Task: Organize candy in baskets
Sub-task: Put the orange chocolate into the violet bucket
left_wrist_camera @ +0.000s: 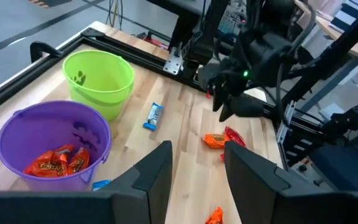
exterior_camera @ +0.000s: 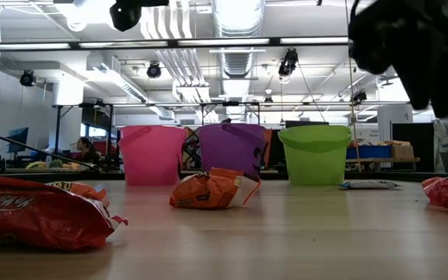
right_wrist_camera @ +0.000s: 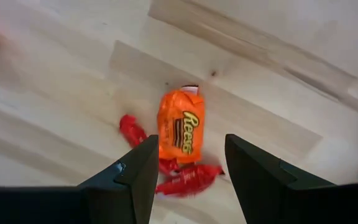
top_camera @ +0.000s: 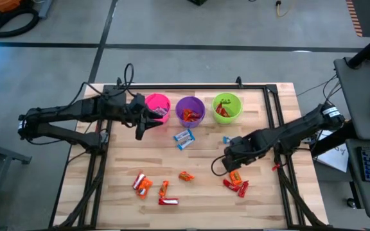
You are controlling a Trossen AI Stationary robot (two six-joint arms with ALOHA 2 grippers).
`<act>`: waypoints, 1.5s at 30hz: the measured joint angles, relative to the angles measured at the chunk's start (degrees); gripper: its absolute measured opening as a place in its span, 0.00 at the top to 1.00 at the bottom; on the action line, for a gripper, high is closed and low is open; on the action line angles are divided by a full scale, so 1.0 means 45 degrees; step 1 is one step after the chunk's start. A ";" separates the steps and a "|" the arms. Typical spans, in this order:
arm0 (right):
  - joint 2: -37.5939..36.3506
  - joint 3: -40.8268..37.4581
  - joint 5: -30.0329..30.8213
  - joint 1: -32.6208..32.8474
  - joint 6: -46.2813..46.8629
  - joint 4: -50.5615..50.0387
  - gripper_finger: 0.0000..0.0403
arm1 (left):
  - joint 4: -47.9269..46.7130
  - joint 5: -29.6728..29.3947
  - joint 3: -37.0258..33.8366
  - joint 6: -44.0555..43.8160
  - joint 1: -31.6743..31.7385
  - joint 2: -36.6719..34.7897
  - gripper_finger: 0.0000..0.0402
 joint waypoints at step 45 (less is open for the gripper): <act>0.2724 -0.0990 -0.0533 0.0118 -0.1171 0.3660 0.98 | 0.0245 -0.1331 0.0000 0.0189 0.0005 0.1160 0.68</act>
